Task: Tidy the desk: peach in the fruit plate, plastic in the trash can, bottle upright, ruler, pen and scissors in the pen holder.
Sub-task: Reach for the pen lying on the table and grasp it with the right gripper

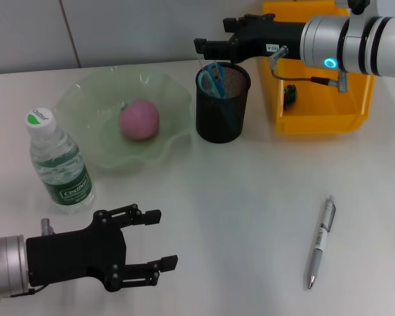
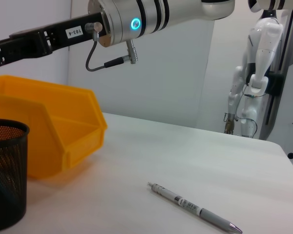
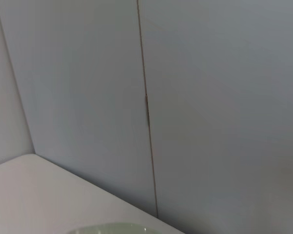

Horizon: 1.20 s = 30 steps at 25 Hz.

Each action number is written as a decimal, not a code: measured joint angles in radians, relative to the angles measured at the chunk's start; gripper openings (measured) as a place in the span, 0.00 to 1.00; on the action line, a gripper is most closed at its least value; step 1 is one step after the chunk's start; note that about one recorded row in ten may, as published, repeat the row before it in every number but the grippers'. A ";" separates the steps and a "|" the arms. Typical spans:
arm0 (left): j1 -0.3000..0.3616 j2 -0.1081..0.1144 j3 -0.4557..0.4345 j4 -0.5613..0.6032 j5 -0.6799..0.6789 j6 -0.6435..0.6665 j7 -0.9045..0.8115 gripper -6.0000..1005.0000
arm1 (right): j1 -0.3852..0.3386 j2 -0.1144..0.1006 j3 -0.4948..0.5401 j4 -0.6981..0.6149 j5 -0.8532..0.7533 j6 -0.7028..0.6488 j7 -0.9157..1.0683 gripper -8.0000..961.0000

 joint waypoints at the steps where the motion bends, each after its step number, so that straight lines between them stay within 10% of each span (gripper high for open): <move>1: 0.000 0.000 0.000 0.000 0.000 0.000 0.000 0.81 | 0.000 0.000 0.000 0.000 0.003 0.000 0.002 0.83; 11: -0.001 0.001 0.000 0.000 0.000 0.000 0.001 0.80 | -0.005 -0.003 0.010 -0.014 0.057 -0.023 0.019 0.82; 21: 0.000 0.002 0.000 0.000 0.000 -0.003 0.001 0.80 | -0.025 -0.005 0.213 -0.127 0.063 -0.345 0.115 0.82; 30: -0.001 0.002 0.000 0.000 0.001 -0.003 0.001 0.80 | -0.029 -0.063 0.273 -0.197 0.052 -0.630 0.209 0.82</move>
